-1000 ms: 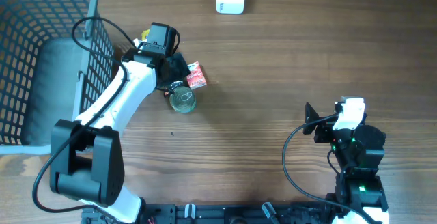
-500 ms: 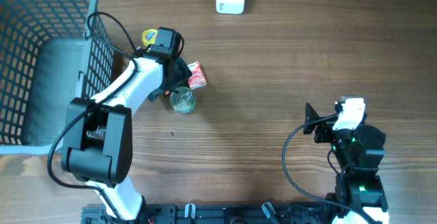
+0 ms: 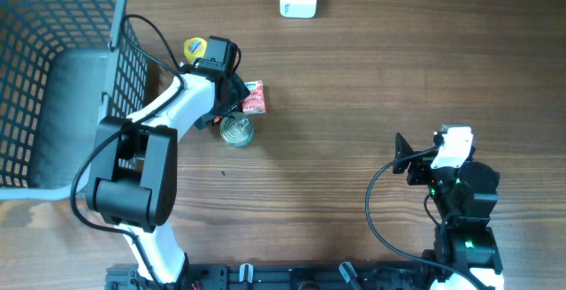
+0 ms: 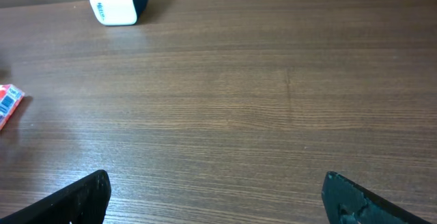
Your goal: Scan the item barcode
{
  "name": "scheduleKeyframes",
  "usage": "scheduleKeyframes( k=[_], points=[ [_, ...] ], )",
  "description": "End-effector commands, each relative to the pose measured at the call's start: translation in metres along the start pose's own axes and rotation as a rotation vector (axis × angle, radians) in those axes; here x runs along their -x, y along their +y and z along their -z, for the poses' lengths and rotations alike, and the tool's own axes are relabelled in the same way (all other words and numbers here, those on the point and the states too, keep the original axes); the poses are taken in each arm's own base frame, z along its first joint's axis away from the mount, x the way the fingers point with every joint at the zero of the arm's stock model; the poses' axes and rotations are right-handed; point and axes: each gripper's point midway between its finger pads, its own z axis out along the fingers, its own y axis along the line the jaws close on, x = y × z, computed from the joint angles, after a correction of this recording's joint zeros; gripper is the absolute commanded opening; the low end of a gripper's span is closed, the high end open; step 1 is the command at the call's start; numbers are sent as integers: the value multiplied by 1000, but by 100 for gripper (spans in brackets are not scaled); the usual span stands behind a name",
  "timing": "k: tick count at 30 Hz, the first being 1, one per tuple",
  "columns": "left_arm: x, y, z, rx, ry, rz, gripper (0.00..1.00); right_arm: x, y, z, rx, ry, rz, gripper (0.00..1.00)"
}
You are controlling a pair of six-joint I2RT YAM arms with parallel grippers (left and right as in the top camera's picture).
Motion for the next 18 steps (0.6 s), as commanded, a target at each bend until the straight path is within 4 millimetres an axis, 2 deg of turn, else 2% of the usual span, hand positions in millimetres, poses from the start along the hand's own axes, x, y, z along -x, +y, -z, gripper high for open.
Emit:
scheduleKeyframes(
  k=[1, 2, 4, 6, 9, 12, 18],
  points=[
    [-10, 7, -16, 32, 37, 21, 82, 10, 0, 2, -1, -22, 5, 100],
    [-10, 7, -16, 31, 36, 22, 66, 10, 0, 2, -1, -22, 5, 100],
    [-10, 7, -16, 29, 35, 23, 39, 10, 0, 2, -1, -22, 5, 100],
    [-10, 6, -16, 29, 35, 23, 29, 10, 0, 2, -1, -22, 5, 100],
    [-10, 7, -16, 29, 36, 22, 17, 10, 0, 2, -1, -22, 6, 100],
    [-13, 6, -16, 23, 52, 22, 9, 10, 0, 2, -1, -22, 5, 100],
    [-19, 0, -15, -11, 91, 23, 8, 10, 0, 2, -1, -22, 6, 100]
  ],
)
